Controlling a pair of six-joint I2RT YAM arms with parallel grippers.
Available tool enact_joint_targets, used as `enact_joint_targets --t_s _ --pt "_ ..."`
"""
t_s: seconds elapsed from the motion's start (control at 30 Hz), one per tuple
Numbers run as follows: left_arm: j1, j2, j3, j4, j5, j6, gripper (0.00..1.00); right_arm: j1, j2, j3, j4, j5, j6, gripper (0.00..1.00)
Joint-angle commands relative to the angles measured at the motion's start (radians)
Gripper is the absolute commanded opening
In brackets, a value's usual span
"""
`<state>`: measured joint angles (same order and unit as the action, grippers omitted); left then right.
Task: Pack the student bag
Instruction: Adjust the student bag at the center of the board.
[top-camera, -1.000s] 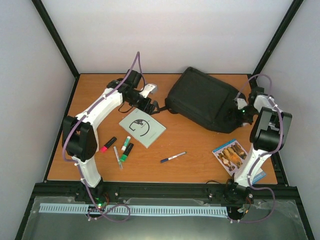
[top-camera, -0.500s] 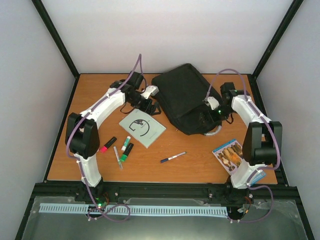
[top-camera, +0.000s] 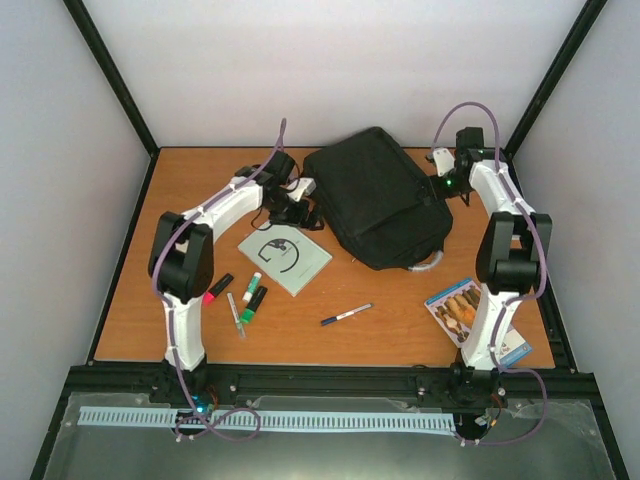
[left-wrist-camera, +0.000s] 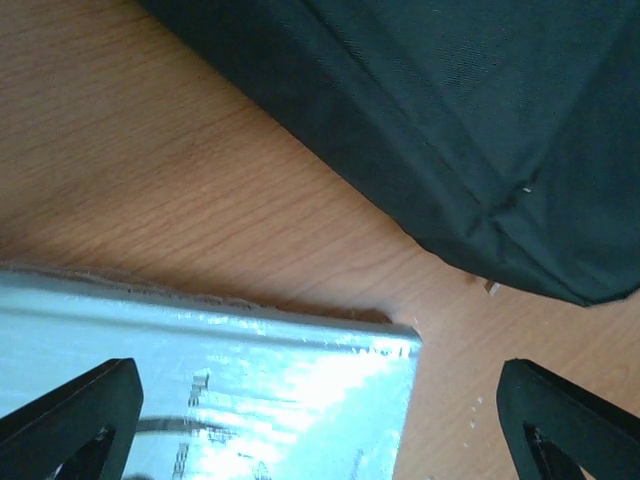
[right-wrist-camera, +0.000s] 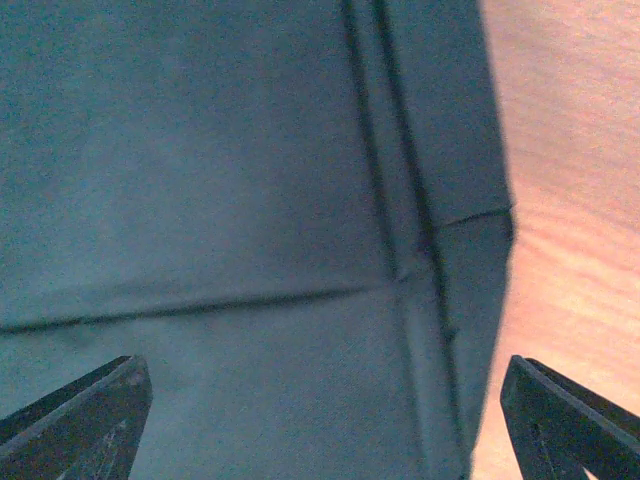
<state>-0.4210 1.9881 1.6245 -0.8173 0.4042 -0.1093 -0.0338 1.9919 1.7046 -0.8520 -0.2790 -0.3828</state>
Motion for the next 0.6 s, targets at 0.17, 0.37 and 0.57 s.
enact_joint_targets --t_s 0.17,0.37,0.57 --pt "0.011 0.187 0.182 0.027 0.059 -0.009 1.0 -0.072 0.202 0.162 0.029 0.064 -0.022 0.98" --pt "0.011 0.324 0.343 0.008 0.066 0.043 0.97 -0.078 0.204 0.085 -0.001 -0.008 -0.043 0.95" --pt "0.011 0.439 0.491 0.011 0.084 0.067 0.95 -0.071 0.137 -0.041 -0.025 -0.092 -0.064 0.86"
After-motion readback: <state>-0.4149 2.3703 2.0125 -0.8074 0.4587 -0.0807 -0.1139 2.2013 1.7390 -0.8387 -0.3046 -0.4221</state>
